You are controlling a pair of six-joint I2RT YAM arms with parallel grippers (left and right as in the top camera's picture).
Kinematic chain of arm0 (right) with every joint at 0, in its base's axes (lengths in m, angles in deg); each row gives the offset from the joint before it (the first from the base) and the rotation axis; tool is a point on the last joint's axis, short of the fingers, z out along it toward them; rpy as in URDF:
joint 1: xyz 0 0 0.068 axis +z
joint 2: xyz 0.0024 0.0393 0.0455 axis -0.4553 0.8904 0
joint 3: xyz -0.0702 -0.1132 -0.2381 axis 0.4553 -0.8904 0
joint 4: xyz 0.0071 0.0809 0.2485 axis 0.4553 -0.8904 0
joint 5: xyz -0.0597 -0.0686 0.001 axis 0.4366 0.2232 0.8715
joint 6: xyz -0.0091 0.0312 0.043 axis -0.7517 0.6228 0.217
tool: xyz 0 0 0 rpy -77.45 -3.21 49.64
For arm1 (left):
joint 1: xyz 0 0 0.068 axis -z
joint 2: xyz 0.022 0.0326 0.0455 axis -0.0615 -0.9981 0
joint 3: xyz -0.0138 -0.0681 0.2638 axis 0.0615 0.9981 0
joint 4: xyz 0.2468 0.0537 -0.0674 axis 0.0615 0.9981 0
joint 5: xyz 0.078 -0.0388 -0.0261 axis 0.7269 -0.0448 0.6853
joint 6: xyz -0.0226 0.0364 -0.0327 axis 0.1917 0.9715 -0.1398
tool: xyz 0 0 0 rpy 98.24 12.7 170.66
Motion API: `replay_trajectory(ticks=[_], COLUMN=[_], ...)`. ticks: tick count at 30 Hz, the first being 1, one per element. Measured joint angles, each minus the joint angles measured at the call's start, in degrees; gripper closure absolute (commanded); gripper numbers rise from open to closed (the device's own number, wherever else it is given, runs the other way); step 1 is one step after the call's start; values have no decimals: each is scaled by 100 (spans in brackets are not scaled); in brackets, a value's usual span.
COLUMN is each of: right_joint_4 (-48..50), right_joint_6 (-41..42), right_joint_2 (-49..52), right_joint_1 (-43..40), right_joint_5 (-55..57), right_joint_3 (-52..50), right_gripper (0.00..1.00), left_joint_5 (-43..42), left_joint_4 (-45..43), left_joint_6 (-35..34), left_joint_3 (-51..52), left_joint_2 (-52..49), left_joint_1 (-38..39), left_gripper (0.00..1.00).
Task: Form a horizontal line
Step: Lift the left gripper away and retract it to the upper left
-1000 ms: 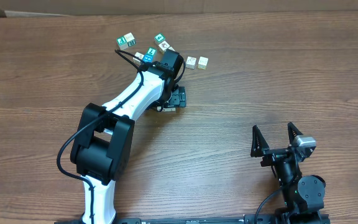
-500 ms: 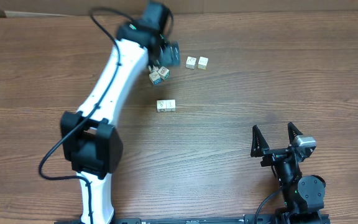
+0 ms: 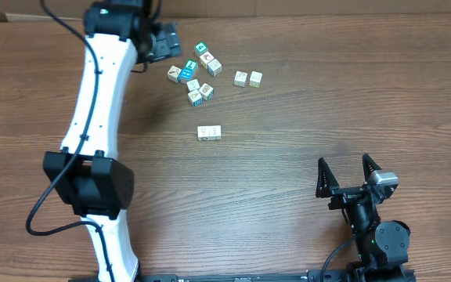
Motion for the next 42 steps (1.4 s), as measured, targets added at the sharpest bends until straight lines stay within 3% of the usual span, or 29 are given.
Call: replay_trajectory(ticks=[13,42], right_joint_4=[2,4], right_joint_6=[2,2], right_joint_2=[0,0], right_joint_1=[0,0], right_joint_5=[2,42], right_joint_3=[0,0], right_gripper=[0,0], left_joint_5=[184,186], left_joint_4=[341,343], left_joint_6=[0,0], left_joint_3=[0,0], left_joint_2=[0,0], left_joint_1=[-1394,-1460], left_gripper=[0,0])
